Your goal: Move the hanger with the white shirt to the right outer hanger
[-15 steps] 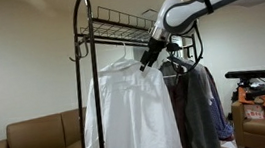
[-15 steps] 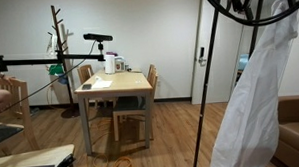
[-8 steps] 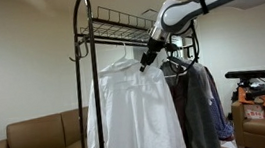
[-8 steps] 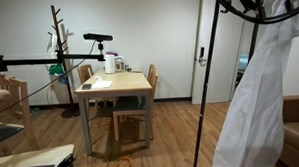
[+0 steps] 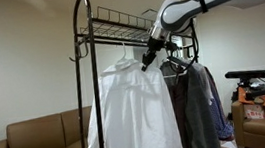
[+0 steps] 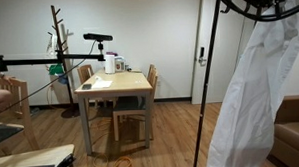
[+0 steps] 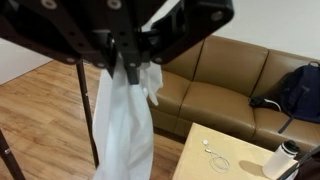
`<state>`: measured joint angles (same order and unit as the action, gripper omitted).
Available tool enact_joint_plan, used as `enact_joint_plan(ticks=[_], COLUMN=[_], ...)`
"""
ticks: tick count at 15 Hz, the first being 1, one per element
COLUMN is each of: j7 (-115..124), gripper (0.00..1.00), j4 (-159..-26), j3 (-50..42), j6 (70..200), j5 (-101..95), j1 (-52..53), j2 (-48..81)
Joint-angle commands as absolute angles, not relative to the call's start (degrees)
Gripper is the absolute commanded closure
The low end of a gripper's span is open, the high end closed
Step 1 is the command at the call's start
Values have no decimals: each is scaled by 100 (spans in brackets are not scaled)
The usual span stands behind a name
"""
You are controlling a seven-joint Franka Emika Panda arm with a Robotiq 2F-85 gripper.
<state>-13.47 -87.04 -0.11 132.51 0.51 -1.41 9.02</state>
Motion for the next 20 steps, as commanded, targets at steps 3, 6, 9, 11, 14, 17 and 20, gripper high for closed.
enact_joint_plan(ticks=[3,6,9,11,14,17,20], j7=[-1372,-1214,-971,-735,-545,-366,-181], gripper=[88,89,90,89,90,90,90], j4=[-8470,-8528,-8572,-8627,-8902,-9362,-9869], j3=[82,115,92,63,43,27,23], j6=[13626,14153,14649,14983,15350,15692,16116], j5=[215,236,141,81,-43,-5,-40], j1=[-128,-103,-78,-56,-5,-26,-2], j2=[1011,1019,1048,1057,939,720,476])
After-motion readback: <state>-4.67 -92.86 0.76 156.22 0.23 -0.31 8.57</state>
